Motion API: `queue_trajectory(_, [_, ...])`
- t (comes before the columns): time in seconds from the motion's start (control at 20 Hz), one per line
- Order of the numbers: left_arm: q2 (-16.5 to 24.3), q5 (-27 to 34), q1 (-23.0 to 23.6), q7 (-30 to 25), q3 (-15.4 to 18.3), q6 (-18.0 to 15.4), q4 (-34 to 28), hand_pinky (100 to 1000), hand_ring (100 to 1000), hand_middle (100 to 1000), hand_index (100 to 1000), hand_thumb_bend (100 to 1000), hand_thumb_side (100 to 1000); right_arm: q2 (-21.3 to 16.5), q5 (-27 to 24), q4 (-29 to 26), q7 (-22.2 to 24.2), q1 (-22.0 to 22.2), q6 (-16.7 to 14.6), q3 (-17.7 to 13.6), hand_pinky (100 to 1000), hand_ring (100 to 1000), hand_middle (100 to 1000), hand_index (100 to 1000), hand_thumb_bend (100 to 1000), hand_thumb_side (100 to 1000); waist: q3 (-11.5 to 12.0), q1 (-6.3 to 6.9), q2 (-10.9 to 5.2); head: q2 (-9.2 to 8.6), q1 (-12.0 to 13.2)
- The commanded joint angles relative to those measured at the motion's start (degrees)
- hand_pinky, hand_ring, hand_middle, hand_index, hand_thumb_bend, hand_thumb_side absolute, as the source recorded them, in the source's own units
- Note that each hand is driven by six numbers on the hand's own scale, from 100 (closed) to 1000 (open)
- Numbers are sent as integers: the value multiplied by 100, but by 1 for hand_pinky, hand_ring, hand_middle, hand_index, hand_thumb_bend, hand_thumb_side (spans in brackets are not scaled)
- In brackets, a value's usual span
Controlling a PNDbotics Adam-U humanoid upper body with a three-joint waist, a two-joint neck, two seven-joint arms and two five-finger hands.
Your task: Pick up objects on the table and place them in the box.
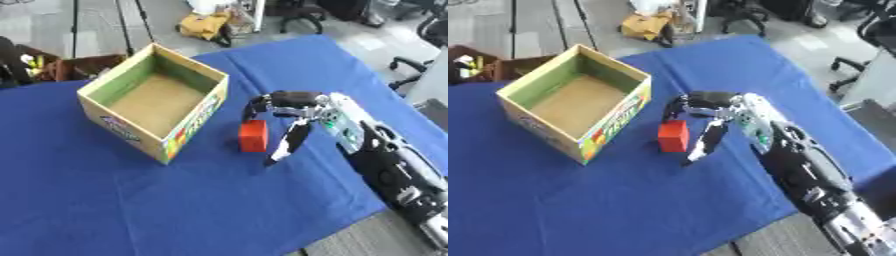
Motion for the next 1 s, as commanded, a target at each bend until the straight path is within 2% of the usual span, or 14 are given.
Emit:
queue_trajectory(0.05, [99, 22, -37, -14, -19, -10, -68, 548, 786, 475, 614, 335, 833, -47, 227, -48, 161, -35, -238, 13, 704, 664, 660, 713, 681, 444, -10, -8, -84, -24, -24])
queue_trajectory(0.15, [99, 22, -37, -14, -18, -9, -67, 548, 786, 475, 614, 335, 833, -17, 332, -22, 33, -34, -192, 33, 666, 620, 617, 658, 666, 416, -9, -7, -83, -26, -28])
queue_trajectory(0.45, [97, 23, -39, -16, -19, -9, -66, 548, 787, 475, 614, 335, 833, 52, 618, 44, -361, -27, -91, 70, 580, 527, 568, 535, 627, 358, -6, -8, -80, -28, -43])
queue_trajectory(0.65, [98, 23, -44, -16, -20, -10, -67, 548, 787, 475, 614, 335, 833, 76, 743, 82, -623, -18, -105, 98, 546, 484, 550, 507, 608, 336, -1, -10, -78, -29, -50])
queue_trajectory(0.85, [101, 23, -51, -14, -19, -11, -68, 548, 787, 475, 614, 335, 833, 78, 796, 112, -840, -16, -132, 96, 508, 429, 503, 445, 515, 290, 4, -18, -76, -31, -52])
queue_trajectory(1.0, [103, 22, -54, -15, -21, -10, -67, 548, 788, 475, 614, 335, 833, 64, 798, 115, -977, -24, -137, 93, 480, 385, 461, 392, 385, 228, 7, -24, -77, -35, -54])
